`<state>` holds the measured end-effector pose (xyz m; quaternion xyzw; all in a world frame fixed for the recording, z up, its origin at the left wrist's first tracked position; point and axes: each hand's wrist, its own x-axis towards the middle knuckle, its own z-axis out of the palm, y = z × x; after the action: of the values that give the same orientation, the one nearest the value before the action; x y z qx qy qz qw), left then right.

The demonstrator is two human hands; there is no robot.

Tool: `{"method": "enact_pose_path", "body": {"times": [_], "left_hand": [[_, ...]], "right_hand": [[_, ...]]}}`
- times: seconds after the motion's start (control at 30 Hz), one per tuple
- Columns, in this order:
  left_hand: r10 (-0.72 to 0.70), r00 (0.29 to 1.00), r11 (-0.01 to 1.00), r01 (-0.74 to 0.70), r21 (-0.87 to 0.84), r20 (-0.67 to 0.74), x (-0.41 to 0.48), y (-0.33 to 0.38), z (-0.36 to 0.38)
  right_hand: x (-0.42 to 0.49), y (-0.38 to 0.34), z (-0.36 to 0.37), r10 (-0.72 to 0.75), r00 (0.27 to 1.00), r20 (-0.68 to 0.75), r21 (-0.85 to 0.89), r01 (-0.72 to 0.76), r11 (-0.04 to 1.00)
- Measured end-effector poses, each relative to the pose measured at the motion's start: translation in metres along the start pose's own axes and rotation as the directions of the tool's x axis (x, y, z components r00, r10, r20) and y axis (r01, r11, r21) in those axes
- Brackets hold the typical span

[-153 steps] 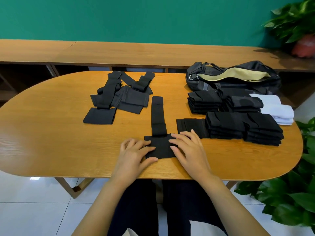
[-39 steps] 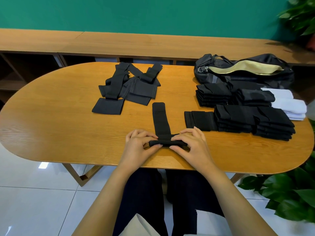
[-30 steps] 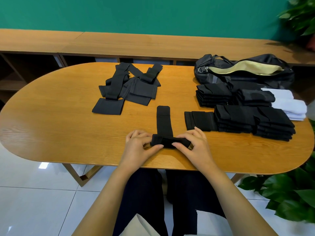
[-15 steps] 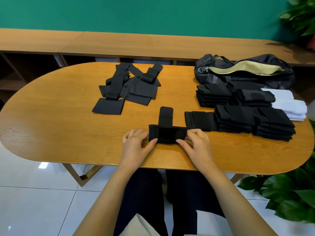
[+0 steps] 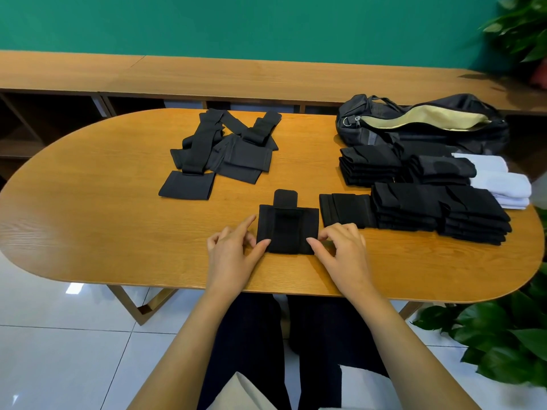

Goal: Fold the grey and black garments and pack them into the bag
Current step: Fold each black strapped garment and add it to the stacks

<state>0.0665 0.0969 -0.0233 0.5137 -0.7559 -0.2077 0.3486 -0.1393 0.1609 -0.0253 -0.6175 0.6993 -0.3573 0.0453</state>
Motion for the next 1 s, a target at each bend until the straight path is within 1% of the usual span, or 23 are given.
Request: {"method": "enact_pose_path", "body": {"times": [0.1,0.2,0.23,0.3,0.37,0.43,0.5,0.57,0.63,0.8,0.9,1.0], "left_hand": [[-0.014,1.000,1.000,0.014,0.020,0.000,0.0003,-0.0014,0.0012],[-0.008,1.000,0.999,0.009,0.032,-0.015,0.0000,-0.0023,0.0017],[0.005,1.000,0.999,-0.005,0.038,-0.021,0.0001,-0.0027,0.0016],[0.051,0.998,0.997,-0.050,0.056,-0.021,0.0003,-0.0037,0.0015],[0.094,0.995,0.994,-0.095,0.062,0.017,0.0008,-0.0043,0.0009],[0.118,0.990,0.991,-0.122,0.060,0.072,0.0009,-0.0044,0.0002],[0.133,0.983,0.989,-0.141,0.051,0.126,0.0014,-0.0045,-0.0005],[0.140,0.975,0.988,-0.150,0.045,0.173,0.0022,-0.0047,-0.0012],[0.151,0.970,0.986,-0.162,0.046,0.189,0.0026,-0.0054,-0.0016],[0.199,0.970,0.976,-0.208,0.057,0.139,0.0000,-0.0059,0.0005],[0.205,0.974,0.976,-0.211,0.055,0.093,-0.0010,-0.0033,0.0007],[0.231,0.970,0.972,-0.233,0.030,0.076,-0.0014,-0.0049,0.0012]], "right_hand": [[0.0001,0.0025,0.0031,0.005,1.000,0.024,-0.030,-0.004,1.000],[0.0004,0.0008,0.0038,0.018,1.000,0.000,-0.038,-0.018,0.999],[0.0004,-0.0005,0.0030,0.012,1.000,-0.019,-0.046,-0.013,0.999],[-0.0003,-0.0026,0.0011,-0.044,0.998,-0.051,-0.098,0.039,0.994],[-0.0015,-0.0042,0.0000,-0.119,0.993,-0.023,-0.169,0.113,0.979],[-0.0013,-0.0054,0.0002,-0.147,0.987,0.056,-0.214,0.156,0.964],[-0.0003,-0.0052,0.0019,-0.132,0.984,0.118,-0.225,0.156,0.962],[0.0005,-0.0034,0.0030,-0.117,0.985,0.123,-0.206,0.141,0.968],[0.0010,-0.0022,0.0030,-0.110,0.987,0.116,-0.186,0.131,0.974],[0.0011,-0.0040,0.0012,-0.118,0.984,0.134,-0.125,0.135,0.983],[0.0002,-0.0031,0.0006,-0.184,0.973,0.136,-0.123,0.201,0.972],[-0.0007,-0.0021,0.0008,-0.242,0.958,0.150,-0.130,0.262,0.956]]}}
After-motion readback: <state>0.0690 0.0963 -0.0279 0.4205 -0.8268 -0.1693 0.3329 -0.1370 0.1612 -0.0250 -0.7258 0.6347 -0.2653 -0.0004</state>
